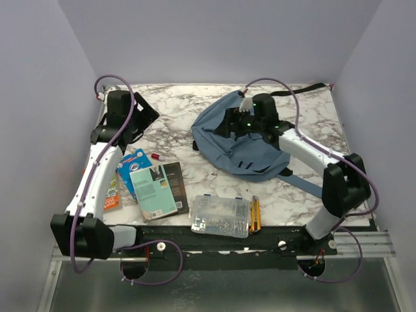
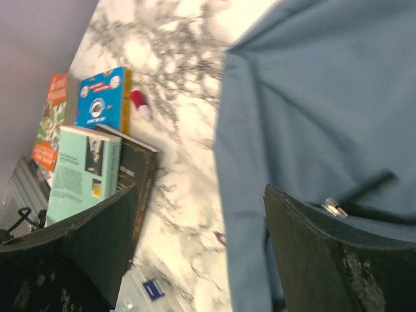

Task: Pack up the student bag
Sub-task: Pick up the stationery from the center of the board, then place the stationery in the student bag.

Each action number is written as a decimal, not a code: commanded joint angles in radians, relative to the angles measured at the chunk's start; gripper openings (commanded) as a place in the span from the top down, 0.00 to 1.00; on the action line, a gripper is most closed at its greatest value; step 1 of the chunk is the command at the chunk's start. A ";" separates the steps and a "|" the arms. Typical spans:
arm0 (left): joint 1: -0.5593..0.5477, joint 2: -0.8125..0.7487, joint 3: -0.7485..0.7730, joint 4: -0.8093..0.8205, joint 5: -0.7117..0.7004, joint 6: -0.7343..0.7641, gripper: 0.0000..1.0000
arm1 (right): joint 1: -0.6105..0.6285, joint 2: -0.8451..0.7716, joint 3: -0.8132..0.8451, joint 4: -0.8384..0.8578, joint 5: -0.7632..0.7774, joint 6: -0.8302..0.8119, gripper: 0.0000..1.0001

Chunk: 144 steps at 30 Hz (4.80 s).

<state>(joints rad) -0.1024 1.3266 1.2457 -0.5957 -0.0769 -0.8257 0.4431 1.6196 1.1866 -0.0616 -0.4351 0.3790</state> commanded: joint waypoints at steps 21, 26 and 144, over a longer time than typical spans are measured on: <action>-0.026 -0.369 -0.028 -0.082 0.394 0.438 0.09 | 0.403 0.939 1.020 -0.166 0.030 -0.240 0.25; -0.035 -0.360 -0.031 -0.082 0.420 0.457 0.09 | 0.415 1.030 1.143 -0.227 0.029 -0.261 0.27; -0.703 1.184 1.137 -0.034 -0.047 0.446 0.24 | -0.309 -0.059 -0.415 0.138 0.145 0.475 0.99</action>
<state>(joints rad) -0.7959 2.4893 2.3505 -0.6289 -0.0738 -0.3473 0.1417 1.5921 0.7902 0.0639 -0.3111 0.8459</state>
